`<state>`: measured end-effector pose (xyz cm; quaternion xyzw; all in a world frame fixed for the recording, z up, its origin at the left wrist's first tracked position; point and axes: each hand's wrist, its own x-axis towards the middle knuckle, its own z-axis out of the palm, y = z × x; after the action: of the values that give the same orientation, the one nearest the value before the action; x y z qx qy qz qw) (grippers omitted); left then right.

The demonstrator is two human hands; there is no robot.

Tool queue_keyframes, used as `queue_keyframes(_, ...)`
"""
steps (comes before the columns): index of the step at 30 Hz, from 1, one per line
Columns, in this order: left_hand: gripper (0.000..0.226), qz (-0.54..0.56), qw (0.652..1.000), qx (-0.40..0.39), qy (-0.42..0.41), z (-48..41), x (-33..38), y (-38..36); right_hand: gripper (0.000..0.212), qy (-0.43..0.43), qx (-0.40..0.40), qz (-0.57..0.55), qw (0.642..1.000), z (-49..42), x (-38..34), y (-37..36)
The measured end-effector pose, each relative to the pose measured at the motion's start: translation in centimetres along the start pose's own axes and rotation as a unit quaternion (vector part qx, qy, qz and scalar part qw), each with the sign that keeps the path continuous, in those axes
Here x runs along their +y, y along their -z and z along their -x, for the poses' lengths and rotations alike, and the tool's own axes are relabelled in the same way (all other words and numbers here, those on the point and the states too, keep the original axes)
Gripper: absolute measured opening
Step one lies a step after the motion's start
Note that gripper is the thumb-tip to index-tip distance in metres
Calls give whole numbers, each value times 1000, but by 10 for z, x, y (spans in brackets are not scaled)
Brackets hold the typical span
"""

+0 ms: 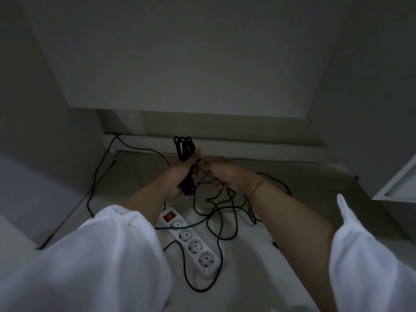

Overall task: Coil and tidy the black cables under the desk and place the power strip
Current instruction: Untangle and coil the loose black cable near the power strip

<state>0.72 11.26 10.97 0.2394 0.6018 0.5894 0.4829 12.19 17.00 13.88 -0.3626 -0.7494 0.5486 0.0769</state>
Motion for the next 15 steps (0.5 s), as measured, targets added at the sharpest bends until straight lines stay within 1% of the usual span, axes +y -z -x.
queue_keyframes(2,31,-27,999,-15,-7,1,0,1,22,-1,-5,42,999,2,1,1)
queue_keyframes(4,23,-47,999,-22,-16,3,0,-3,27,8,-5,57,998,3,1,-2)
queue_keyframes(6,20,-39,999,-14,-27,4,0,-8,31,0,9,42,999,2,0,-6)
queue_keyframes(9,14,16,999,-14,-38,4,3,-7,32,-13,14,0,1000,-1,-2,-9)
queue_keyframes(13,15,59,996,-8,-62,3,6,2,36,-3,-53,-51,997,5,-1,-3)
queue_keyframes(15,18,75,995,2,-73,4,6,4,38,2,-101,-30,994,6,3,-1)
